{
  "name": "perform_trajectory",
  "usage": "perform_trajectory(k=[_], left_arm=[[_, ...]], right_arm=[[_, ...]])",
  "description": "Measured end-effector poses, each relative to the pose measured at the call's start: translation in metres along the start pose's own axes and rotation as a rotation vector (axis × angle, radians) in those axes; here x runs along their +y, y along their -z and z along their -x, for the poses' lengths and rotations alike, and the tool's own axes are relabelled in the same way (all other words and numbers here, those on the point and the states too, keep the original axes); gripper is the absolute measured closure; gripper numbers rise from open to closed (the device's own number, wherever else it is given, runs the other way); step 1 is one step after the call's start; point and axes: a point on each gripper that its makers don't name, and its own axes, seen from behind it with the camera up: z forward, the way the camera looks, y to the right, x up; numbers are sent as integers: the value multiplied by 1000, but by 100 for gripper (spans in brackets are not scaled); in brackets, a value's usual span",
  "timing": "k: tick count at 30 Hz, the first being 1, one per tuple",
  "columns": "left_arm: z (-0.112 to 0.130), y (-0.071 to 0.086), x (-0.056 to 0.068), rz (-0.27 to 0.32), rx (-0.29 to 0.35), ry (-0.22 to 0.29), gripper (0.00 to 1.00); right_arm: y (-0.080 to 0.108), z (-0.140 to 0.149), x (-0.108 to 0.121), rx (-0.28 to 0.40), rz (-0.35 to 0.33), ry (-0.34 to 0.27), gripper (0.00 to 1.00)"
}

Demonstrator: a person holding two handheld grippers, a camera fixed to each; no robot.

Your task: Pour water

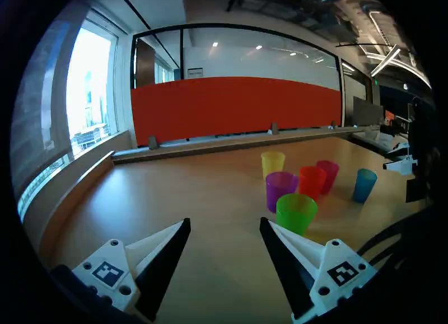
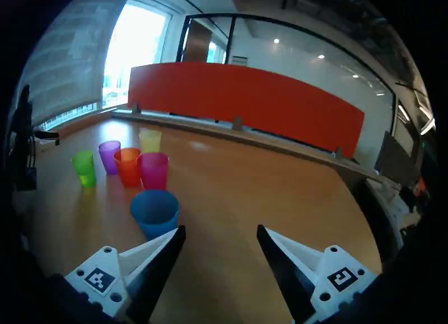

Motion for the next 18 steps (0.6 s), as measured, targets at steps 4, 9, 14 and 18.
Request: perform_trajectory(k=[4, 9, 14, 18], left_arm=[[-12, 6, -5, -18, 46, 10, 8], [-34, 17, -15, -66, 126, 1, 9], [-54, 28, -23, -106, 207, 0, 8], [-67, 35, -26, -123, 254, 19, 8]], right_arm=[[5, -21, 3, 85, 34, -17, 1], [11, -52, 9, 221, 89, -34, 1], [15, -75, 14, 331, 128, -59, 1], [17, -90, 19, 393, 148, -97, 1]])
